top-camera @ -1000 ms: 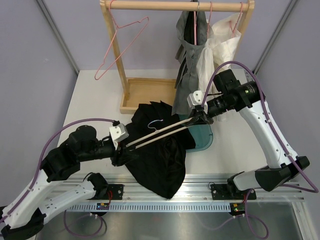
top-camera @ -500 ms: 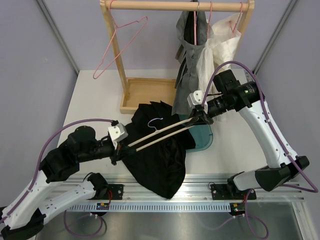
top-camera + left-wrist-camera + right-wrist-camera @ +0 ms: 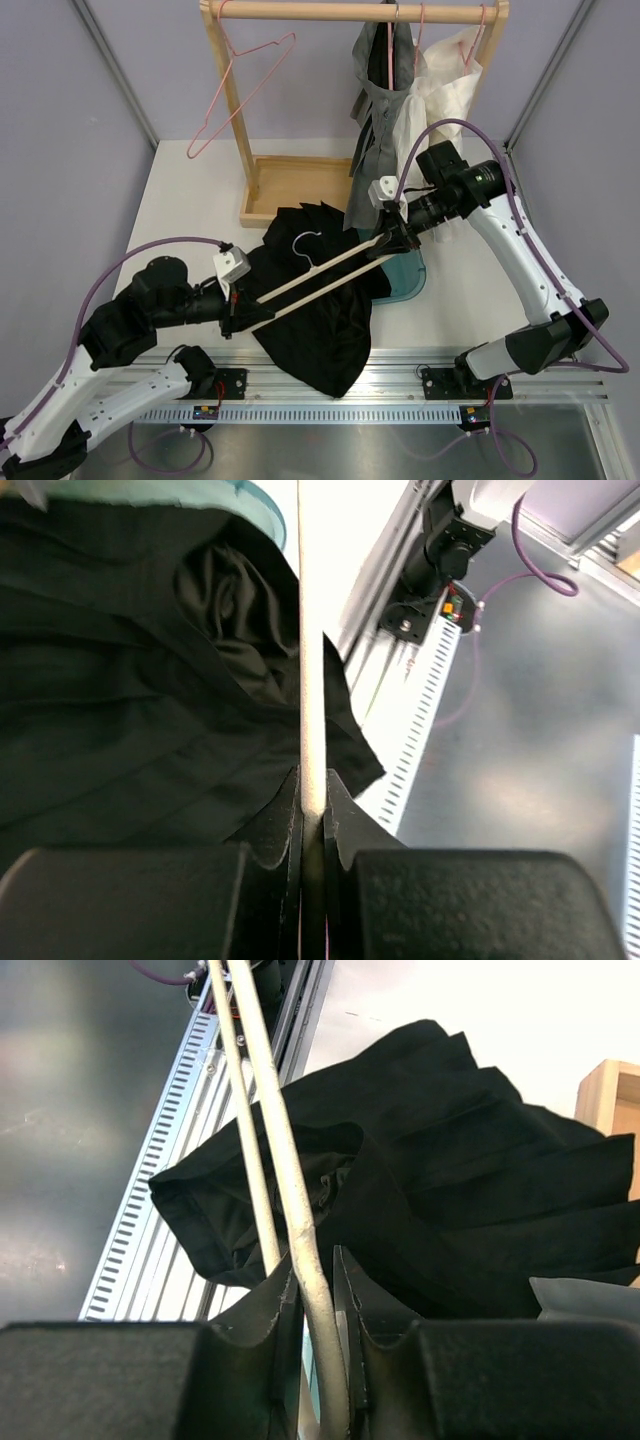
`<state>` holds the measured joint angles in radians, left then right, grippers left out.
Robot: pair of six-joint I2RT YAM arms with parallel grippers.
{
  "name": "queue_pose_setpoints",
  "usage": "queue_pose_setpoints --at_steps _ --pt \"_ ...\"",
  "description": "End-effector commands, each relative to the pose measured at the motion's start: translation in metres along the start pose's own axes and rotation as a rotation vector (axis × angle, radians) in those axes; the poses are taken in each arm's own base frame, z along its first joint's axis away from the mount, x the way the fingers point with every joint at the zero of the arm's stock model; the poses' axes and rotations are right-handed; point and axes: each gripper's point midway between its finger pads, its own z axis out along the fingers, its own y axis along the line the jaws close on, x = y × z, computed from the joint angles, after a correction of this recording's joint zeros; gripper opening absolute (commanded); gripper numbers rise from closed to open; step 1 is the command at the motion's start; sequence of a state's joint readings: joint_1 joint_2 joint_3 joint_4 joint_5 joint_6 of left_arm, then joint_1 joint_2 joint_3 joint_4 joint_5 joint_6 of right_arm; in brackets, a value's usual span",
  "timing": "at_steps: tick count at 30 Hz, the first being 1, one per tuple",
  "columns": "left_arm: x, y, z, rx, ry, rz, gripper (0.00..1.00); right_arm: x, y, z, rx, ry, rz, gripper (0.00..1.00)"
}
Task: Remove the skirt from the hanger
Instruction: Place the hanger at the clothesline.
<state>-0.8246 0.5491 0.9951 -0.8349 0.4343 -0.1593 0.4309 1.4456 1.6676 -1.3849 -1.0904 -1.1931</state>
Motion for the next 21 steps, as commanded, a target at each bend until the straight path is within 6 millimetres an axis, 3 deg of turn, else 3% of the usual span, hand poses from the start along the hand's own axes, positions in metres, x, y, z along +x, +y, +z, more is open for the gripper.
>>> queue_pose_setpoints --at_steps 1,4,7,10,16,21 --pt "-0.004 -0.017 0.006 0.088 -0.006 -0.107 0.00 0.011 0.019 -0.002 -0.060 0.019 0.190 0.24" --pt "0.000 -0.021 0.015 0.121 0.019 -0.182 0.00 0.014 0.019 0.001 -0.073 0.014 0.209 0.23" --pt "-0.009 -0.027 0.017 0.152 0.000 -0.210 0.00 0.016 0.023 0.003 -0.110 0.006 0.220 0.07" --pt "-0.019 -0.030 0.016 0.158 -0.017 -0.233 0.00 0.019 0.026 0.005 -0.139 0.006 0.263 0.00" --pt "-0.034 -0.035 0.017 0.170 -0.035 -0.313 0.00 0.020 0.025 0.007 -0.150 -0.008 0.276 0.00" --pt "-0.033 -0.032 0.016 0.147 -0.028 -0.360 0.00 0.021 0.024 0.008 -0.152 -0.005 0.287 0.00"
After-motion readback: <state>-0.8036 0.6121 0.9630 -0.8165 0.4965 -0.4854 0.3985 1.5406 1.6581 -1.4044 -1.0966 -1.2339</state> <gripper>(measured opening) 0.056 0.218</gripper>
